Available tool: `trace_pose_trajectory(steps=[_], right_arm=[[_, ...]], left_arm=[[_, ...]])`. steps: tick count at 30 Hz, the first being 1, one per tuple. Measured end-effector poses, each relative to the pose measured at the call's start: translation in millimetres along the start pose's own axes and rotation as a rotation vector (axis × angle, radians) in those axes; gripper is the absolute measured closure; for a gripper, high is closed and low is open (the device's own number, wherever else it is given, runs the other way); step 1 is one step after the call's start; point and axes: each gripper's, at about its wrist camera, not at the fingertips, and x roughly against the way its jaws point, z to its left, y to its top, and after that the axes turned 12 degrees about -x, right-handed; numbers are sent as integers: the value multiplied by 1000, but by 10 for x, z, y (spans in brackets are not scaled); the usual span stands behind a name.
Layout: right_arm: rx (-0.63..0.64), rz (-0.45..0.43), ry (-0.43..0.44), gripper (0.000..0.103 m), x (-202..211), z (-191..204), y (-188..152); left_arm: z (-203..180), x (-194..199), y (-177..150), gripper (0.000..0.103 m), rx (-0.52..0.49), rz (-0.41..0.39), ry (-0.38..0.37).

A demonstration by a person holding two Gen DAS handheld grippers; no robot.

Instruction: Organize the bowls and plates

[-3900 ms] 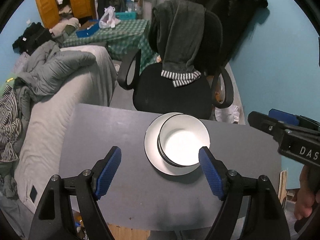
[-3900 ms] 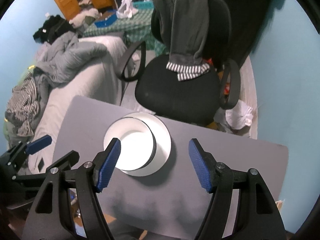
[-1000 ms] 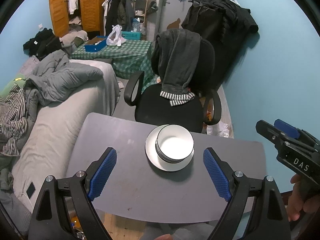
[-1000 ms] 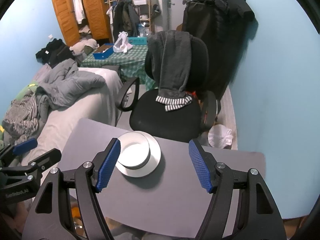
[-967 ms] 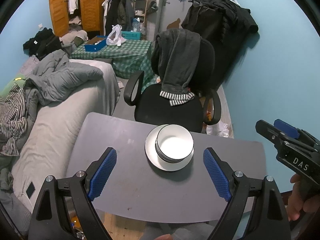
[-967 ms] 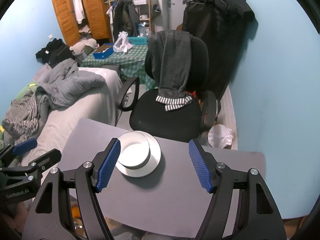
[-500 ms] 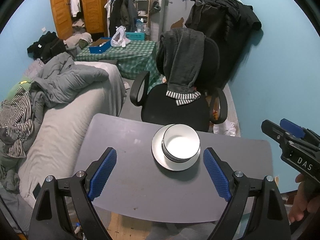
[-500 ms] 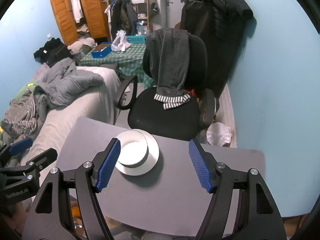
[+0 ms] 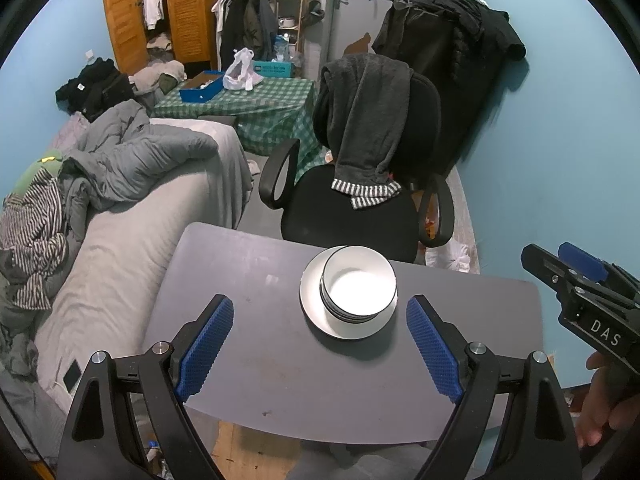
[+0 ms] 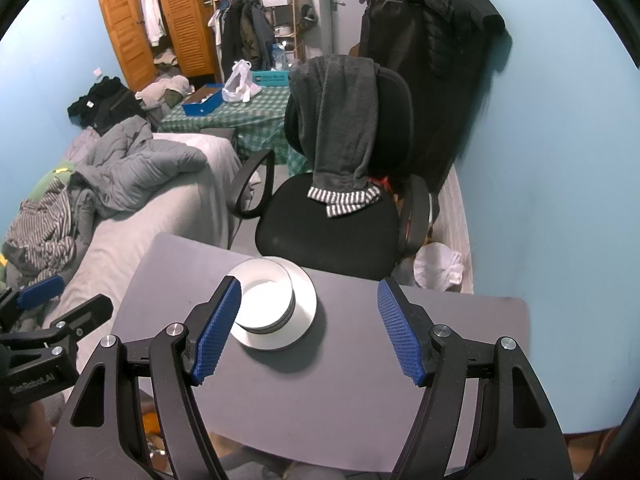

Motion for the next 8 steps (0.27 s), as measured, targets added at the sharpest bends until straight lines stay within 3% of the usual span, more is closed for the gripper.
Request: trace_pose_trajectory(steps=[8], right_arm=[[-2, 3, 1, 33, -11, -21, 7]], left_arm=[[-35, 32, -6, 14, -7, -12, -18]])
